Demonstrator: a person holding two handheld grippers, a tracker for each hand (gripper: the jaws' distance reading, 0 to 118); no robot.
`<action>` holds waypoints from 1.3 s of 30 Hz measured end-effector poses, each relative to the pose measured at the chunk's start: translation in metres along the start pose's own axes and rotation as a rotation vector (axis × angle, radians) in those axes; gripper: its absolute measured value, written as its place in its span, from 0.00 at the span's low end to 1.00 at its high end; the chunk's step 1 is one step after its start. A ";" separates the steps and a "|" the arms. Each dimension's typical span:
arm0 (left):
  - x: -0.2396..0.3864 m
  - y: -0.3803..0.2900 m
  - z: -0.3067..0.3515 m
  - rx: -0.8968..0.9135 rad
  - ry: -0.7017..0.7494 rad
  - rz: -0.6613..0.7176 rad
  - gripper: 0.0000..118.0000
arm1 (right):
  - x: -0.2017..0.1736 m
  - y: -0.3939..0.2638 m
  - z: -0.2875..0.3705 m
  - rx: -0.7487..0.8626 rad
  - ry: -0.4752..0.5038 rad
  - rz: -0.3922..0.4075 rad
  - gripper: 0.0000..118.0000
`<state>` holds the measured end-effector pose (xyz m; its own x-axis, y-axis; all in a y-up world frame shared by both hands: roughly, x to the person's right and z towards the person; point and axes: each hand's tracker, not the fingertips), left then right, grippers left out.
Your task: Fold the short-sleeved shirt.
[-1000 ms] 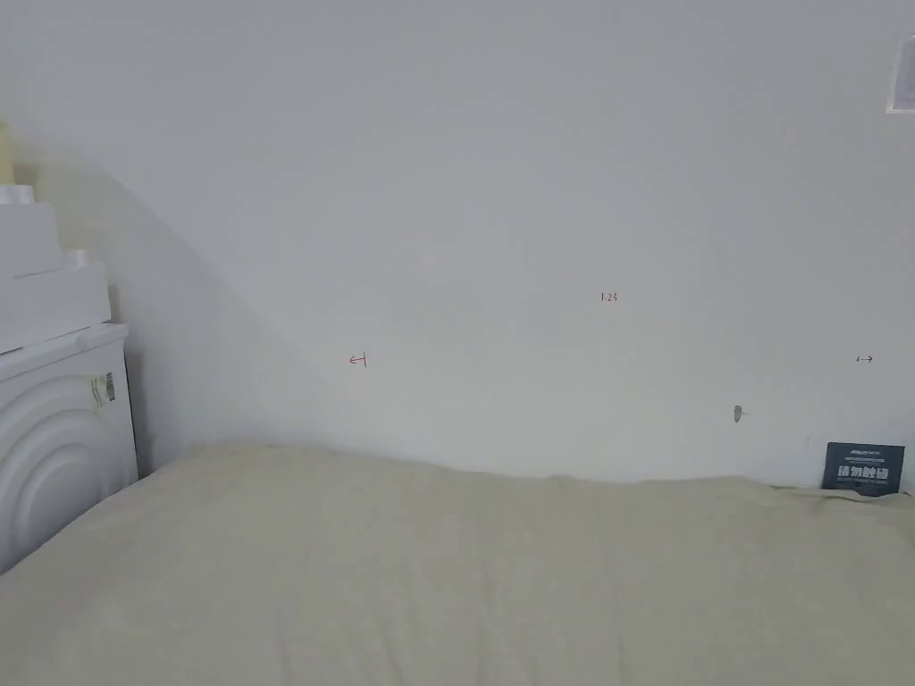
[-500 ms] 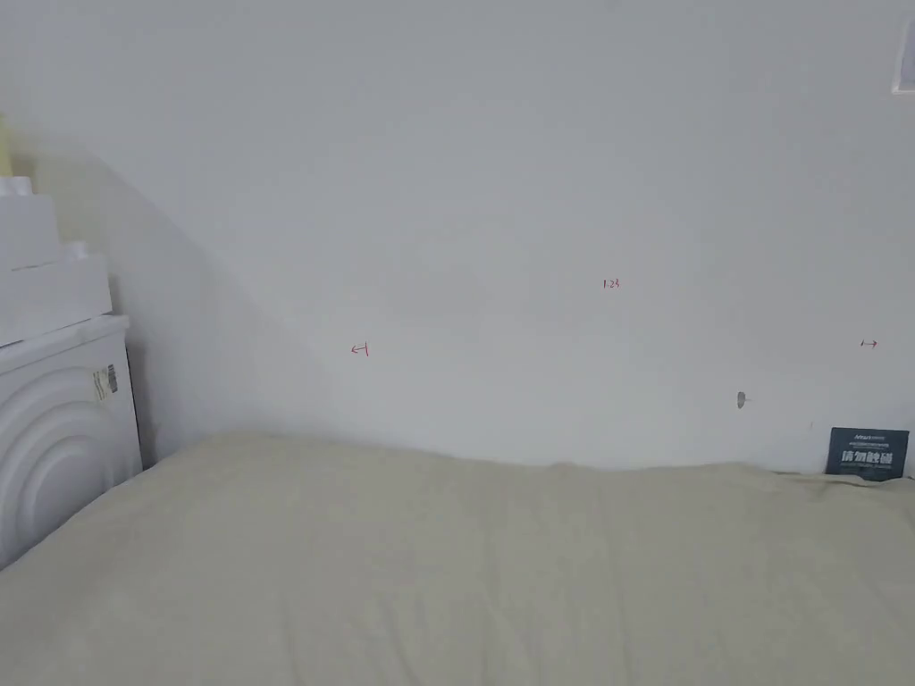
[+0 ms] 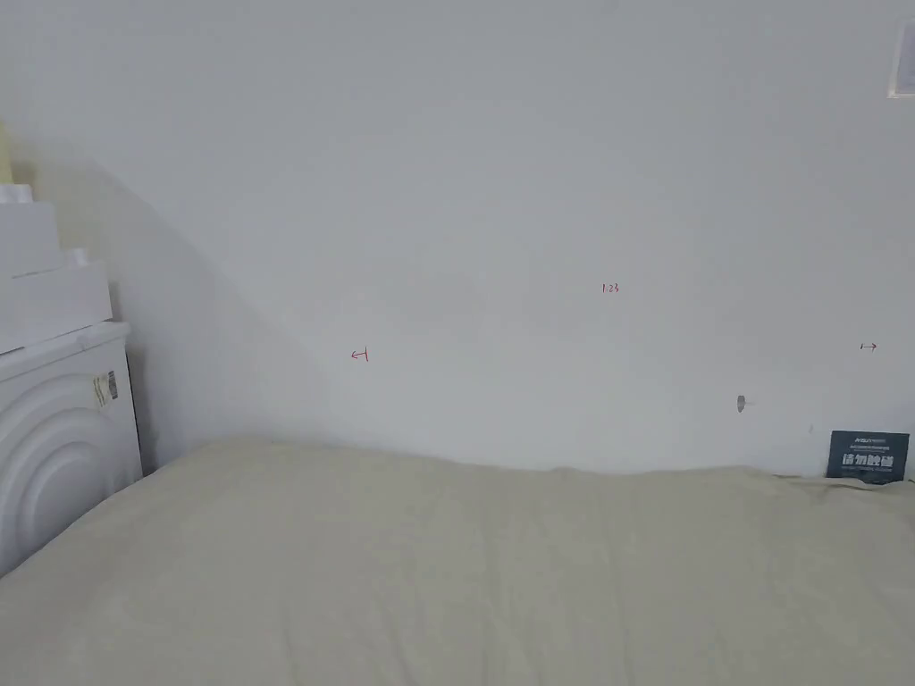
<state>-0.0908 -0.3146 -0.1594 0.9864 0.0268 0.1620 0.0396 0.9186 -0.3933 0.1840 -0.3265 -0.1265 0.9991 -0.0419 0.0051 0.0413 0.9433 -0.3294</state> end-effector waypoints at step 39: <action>0.001 0.006 0.001 -0.020 -0.012 0.014 1.00 | 0.000 0.013 -0.011 -0.154 -0.015 -0.177 0.80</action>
<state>-0.0901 -0.3089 -0.1609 0.9849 0.0441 0.1674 0.0295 0.9102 -0.4131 0.1846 -0.3182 -0.1409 0.9764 -0.1968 0.0891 0.2155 0.8602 -0.4622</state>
